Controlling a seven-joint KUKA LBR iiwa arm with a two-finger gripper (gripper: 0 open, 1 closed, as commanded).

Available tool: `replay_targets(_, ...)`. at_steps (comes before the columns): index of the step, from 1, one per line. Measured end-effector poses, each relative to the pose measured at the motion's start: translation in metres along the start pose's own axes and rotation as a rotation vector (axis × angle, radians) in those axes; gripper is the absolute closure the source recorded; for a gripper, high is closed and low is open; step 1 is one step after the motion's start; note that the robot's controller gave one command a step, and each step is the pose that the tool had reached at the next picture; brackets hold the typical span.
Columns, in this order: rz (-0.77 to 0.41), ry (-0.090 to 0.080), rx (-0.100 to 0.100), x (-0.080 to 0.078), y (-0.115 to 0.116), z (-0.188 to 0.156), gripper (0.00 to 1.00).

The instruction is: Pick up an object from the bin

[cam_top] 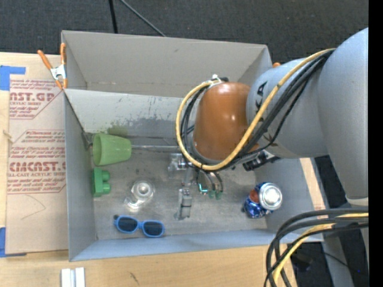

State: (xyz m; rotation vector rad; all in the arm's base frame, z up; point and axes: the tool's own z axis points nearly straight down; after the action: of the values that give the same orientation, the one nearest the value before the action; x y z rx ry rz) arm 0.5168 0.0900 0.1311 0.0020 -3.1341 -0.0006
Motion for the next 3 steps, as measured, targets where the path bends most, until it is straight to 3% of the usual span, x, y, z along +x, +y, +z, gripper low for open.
replay_targets(1,-0.13,-0.008,-0.002,0.011,0.08,0.063,0.0)
replay_targets(2,-0.162,-0.007,0.0,0.034,0.092,0.03,0.0)
replay_targets(3,-0.192,-0.008,0.001,0.035,0.09,0.023,0.0)
